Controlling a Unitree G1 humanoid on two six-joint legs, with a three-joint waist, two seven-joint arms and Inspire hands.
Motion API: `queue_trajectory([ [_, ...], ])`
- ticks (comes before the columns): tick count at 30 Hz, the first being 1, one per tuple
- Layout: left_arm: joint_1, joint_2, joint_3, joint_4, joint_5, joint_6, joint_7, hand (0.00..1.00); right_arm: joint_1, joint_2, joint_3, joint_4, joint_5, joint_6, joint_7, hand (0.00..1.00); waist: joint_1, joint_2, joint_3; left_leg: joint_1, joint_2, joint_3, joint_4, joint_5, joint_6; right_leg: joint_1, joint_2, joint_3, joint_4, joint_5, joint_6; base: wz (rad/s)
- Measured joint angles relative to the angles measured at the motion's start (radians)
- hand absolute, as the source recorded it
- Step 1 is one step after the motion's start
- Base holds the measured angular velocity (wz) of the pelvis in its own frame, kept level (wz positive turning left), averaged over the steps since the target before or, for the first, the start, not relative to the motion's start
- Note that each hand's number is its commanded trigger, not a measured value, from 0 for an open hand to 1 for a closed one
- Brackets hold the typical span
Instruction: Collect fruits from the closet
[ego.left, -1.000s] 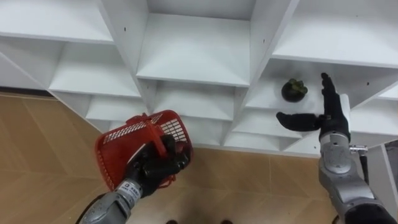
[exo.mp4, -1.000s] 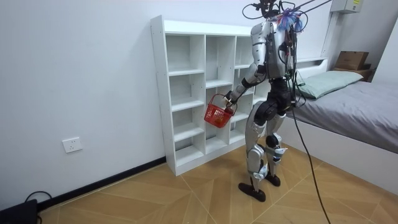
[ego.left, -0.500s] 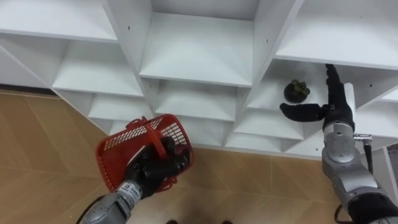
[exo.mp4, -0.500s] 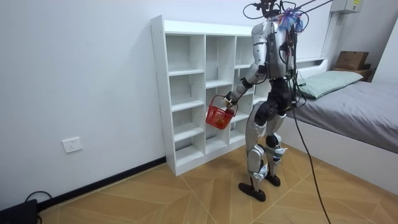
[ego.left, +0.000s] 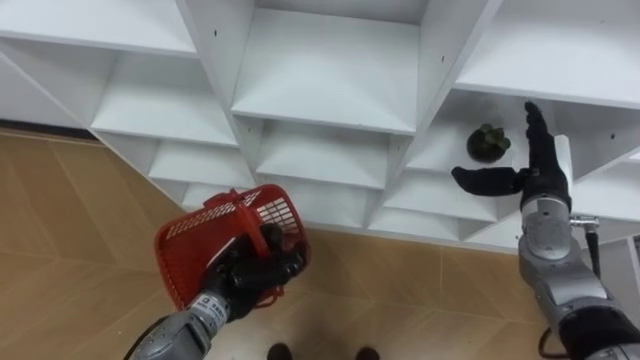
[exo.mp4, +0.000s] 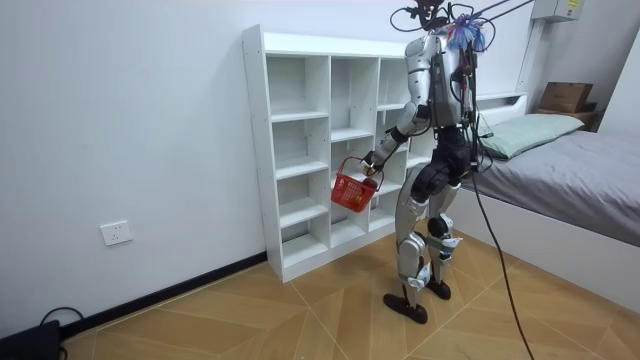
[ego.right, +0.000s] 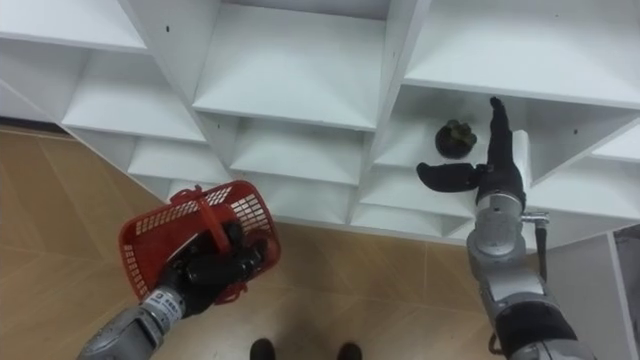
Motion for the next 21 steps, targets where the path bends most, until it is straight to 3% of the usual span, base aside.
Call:
queue_trajectory([
  [14, -0.011, 0.001, -0.015, 0.021, 0.000, 0.000, -0.001, 1.00, -0.061, -0.004, 0.002, 0.084, -0.001, 0.001, 0.022, 0.00, 0.003, -0.003, 0.0021, 0.000, -0.002, 0.001, -0.003, 0.000, 0.000, -0.001, -0.001, 0.002, -0.002, -0.001, 0.001, 0.00],
  [16, -0.023, 0.001, -0.022, 0.033, 0.000, 0.000, -0.001, 1.00, -0.068, -0.004, 0.002, 0.094, -0.001, 0.020, 0.022, 0.00, 0.004, -0.004, 0.0026, 0.000, -0.004, 0.001, -0.004, 0.001, 0.001, -0.002, -0.003, 0.003, -0.003, -0.002, 0.002, 0.00],
  [21, -0.029, 0.002, -0.025, 0.036, 0.000, 0.000, 0.000, 1.00, -0.081, -0.005, 0.002, 0.107, 0.002, 0.022, 0.025, 0.00, 0.004, -0.006, 0.0033, -0.007, -0.006, 0.004, -0.005, 0.001, 0.001, -0.013, -0.004, 0.008, 0.001, -0.004, 0.003, -0.01],
])
